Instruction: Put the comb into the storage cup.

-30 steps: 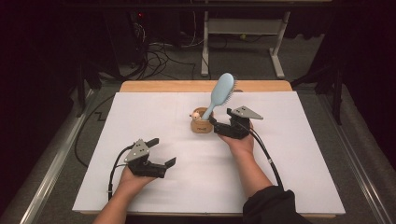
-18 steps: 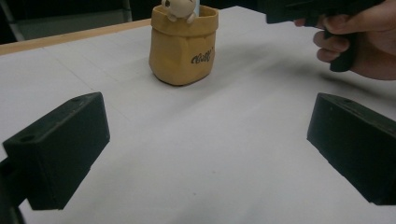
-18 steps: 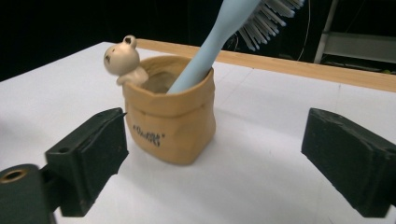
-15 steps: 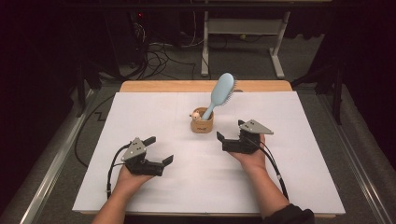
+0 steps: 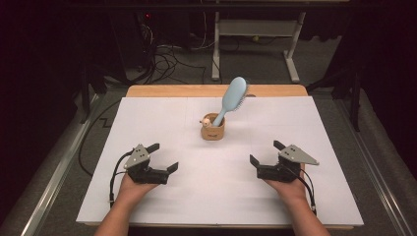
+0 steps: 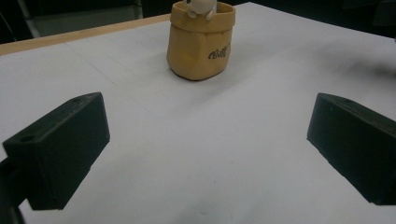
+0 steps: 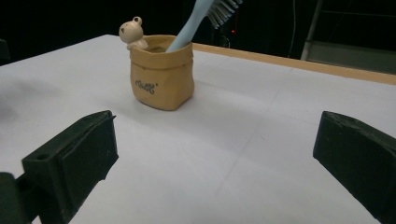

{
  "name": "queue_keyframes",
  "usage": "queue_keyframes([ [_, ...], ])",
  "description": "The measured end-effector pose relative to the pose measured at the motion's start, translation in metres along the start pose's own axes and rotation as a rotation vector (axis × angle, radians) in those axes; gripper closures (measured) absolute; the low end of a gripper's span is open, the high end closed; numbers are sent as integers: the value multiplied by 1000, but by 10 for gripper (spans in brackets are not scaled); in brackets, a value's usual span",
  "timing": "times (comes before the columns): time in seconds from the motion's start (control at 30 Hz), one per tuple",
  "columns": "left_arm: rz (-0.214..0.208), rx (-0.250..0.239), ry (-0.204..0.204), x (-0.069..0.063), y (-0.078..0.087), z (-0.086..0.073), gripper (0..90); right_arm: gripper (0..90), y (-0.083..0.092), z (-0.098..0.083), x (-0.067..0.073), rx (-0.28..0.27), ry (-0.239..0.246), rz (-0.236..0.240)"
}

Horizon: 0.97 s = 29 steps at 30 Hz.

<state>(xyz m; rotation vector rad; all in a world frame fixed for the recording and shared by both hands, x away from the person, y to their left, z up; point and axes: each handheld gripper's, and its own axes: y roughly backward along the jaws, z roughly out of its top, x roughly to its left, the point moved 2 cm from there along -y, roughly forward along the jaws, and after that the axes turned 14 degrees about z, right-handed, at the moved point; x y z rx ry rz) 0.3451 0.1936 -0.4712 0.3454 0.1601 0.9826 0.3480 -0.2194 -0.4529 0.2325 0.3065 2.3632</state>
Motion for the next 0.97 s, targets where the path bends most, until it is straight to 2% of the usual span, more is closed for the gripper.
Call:
queue_keyframes([
  [0.17, 12, -6, 1, 4, 4, 0, 0, 4, 30, -11, -6, -12, -12, -36],
  [0.33, 31, -3, -17, 8, 11, -4, 0, 4, 60, -17, -12, -41, -11, -78],
  [0.43, 32, -4, -9, 10, 15, -7, 0, 4, 76, -22, -12, -60, -6, -84],
  [0.5, 33, 2, -21, 10, 14, -8, 0, 4, 83, -24, -10, -70, 8, -84],
  [0.83, 29, -23, 16, 10, 18, -7, 0, 4, 79, -22, -5, -80, 17, -74],
  [0.9, 30, -25, 11, 9, 19, -7, 0, 4, 80, -22, -5, -81, 6, -82],
  [0.97, 40, -15, -11, 9, 20, -6, 0, 4, 81, -22, -4, -83, 13, -89],
])
